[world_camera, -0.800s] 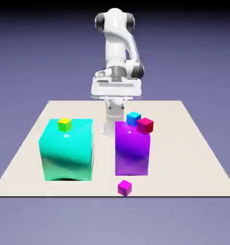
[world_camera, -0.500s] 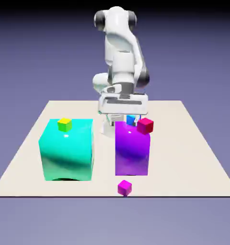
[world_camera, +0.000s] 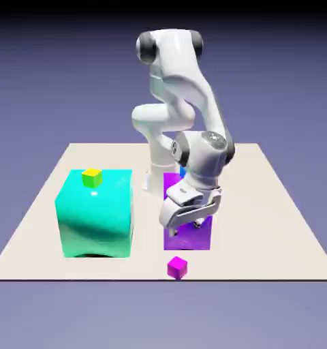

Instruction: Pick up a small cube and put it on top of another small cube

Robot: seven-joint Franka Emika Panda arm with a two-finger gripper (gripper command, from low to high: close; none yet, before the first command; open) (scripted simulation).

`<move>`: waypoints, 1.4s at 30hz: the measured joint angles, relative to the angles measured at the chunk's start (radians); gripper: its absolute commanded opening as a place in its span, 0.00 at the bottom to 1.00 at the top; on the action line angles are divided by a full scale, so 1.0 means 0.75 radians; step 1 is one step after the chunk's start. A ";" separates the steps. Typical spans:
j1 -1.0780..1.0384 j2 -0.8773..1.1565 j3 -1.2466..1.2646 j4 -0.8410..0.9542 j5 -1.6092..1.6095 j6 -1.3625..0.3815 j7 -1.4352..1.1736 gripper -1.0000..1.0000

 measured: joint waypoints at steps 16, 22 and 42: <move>0.023 0.441 0.008 0.251 -0.176 -0.219 -0.083 0.00; -0.009 0.202 0.084 0.271 -0.013 -0.435 -0.010 0.00; -0.145 -0.764 0.174 -0.211 0.593 -0.969 0.536 0.00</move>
